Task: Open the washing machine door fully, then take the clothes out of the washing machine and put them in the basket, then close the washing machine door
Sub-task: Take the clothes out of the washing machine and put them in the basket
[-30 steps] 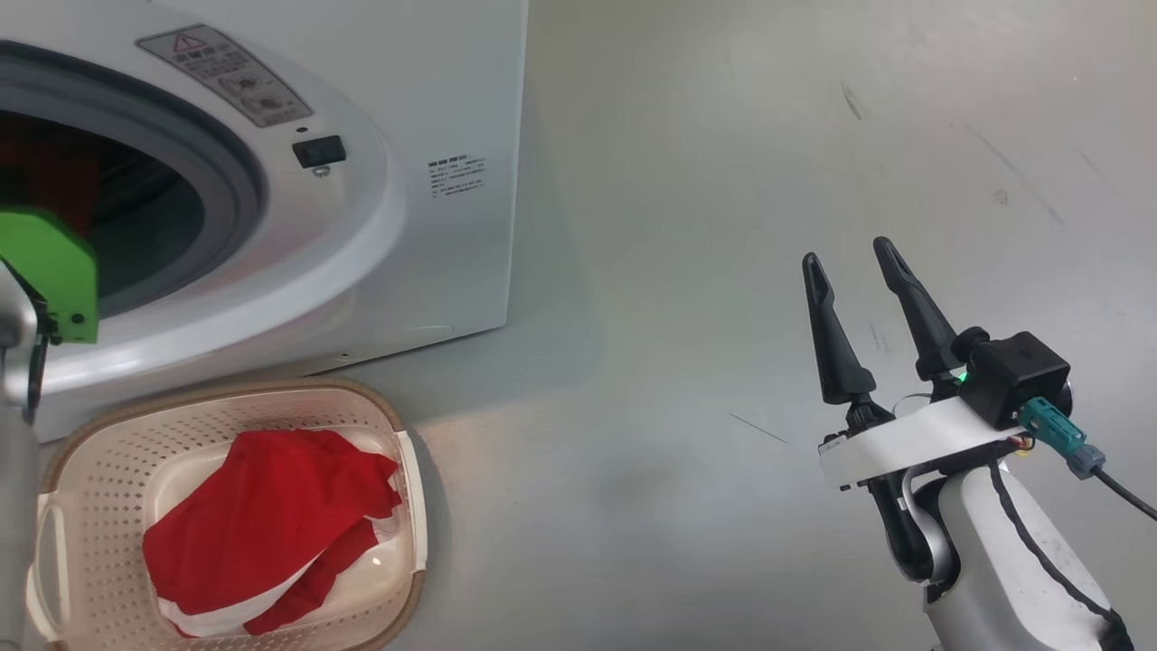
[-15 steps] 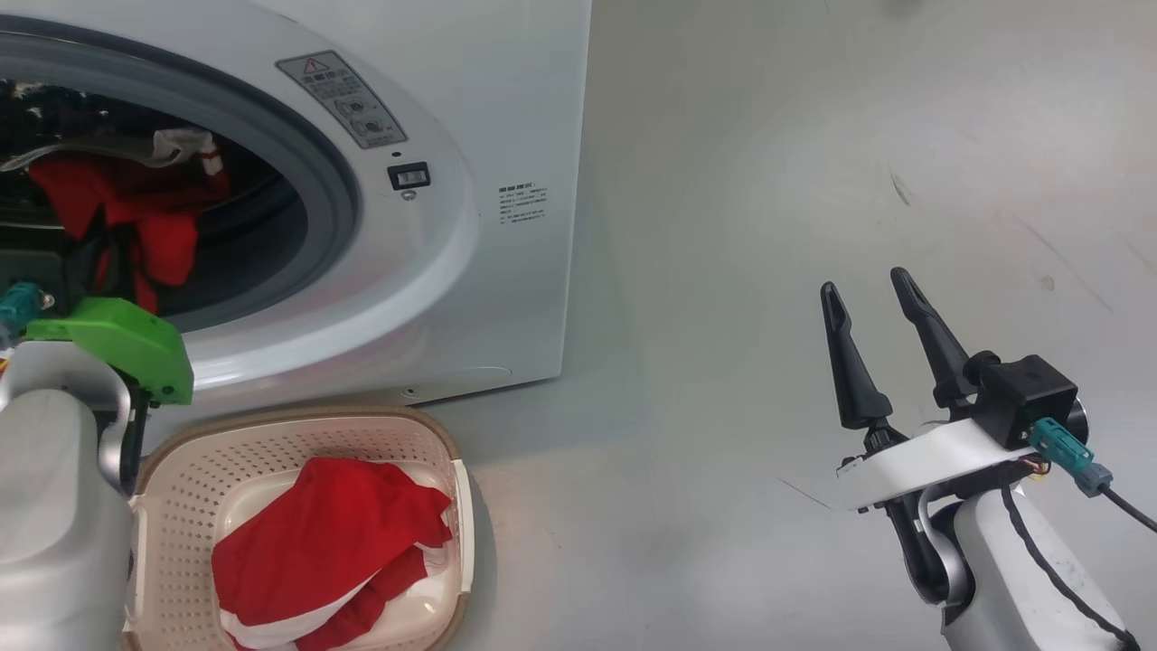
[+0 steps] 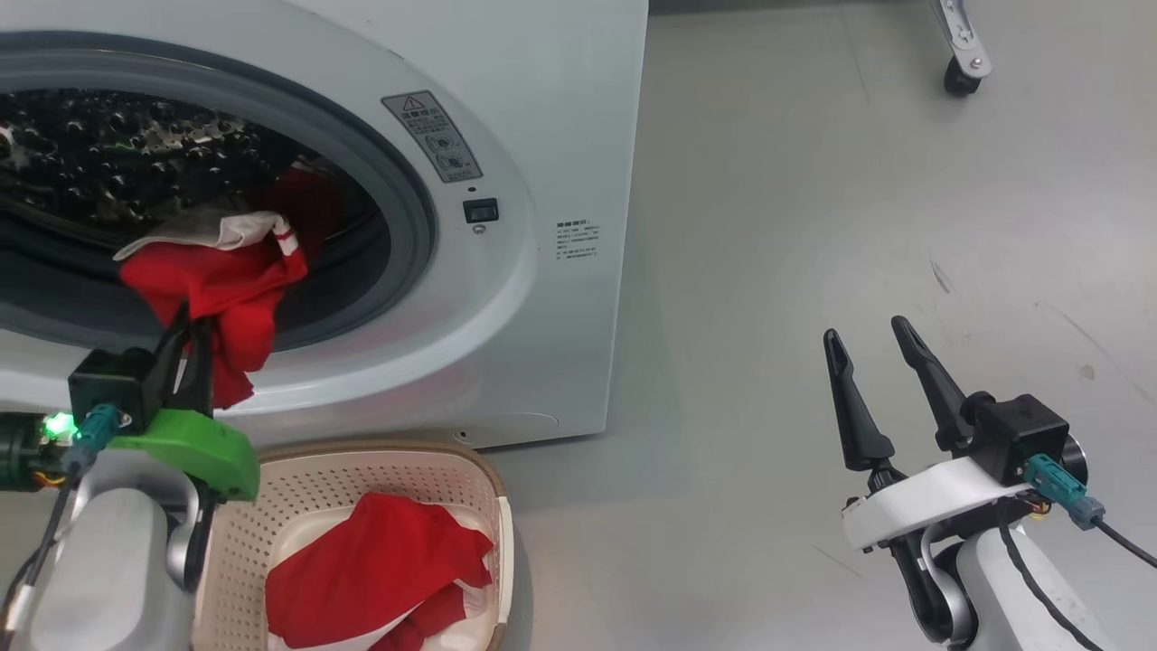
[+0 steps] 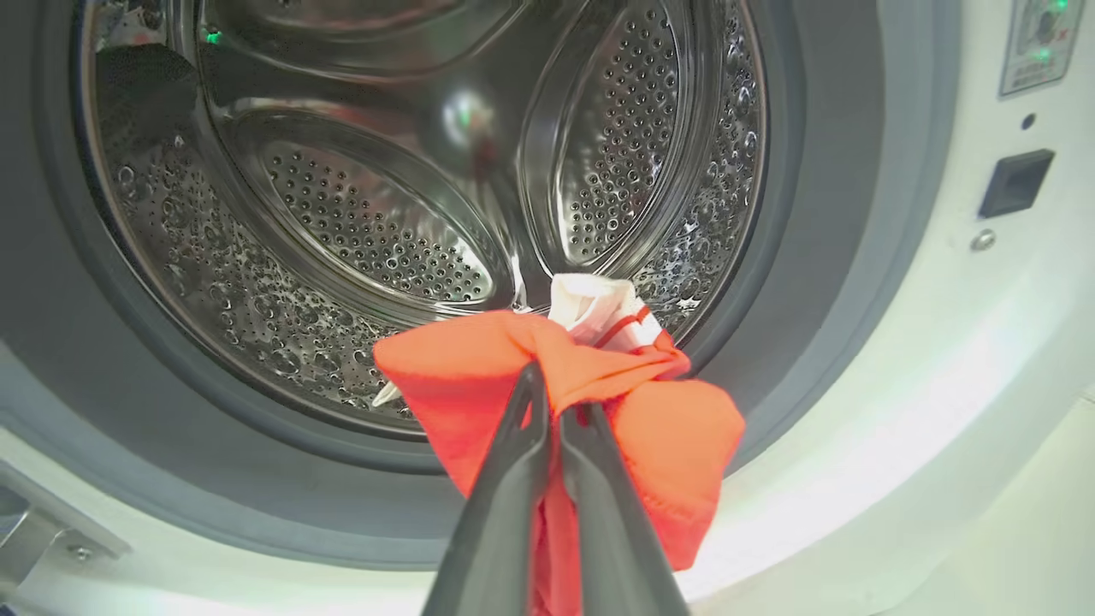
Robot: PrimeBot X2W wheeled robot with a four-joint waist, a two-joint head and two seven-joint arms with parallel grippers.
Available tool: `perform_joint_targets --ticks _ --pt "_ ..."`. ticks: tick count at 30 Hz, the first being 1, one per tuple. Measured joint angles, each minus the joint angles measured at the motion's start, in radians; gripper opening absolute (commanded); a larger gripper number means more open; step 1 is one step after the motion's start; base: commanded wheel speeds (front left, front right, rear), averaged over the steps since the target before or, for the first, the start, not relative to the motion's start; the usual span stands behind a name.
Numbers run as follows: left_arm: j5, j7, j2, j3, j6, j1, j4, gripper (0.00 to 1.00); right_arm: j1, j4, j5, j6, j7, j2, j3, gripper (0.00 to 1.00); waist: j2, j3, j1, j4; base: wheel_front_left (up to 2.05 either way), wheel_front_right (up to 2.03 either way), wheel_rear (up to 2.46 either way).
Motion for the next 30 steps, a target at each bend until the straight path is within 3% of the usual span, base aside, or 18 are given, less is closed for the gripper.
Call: perform_joint_targets --ticks 15,30 --pt "0.037 0.001 -0.054 0.033 0.022 0.128 -0.407 0.0 0.043 -0.011 0.002 -0.001 0.01 -0.004 0.003 1.0 0.0 -0.082 0.0 0.053 0.0 0.0 0.0" --pt "0.096 0.0 -0.067 0.059 0.021 0.189 -0.734 0.0 0.064 -0.042 0.01 -0.01 0.023 -0.008 0.005 1.0 0.0 -0.092 0.0 0.091 0.0 0.0 0.0"
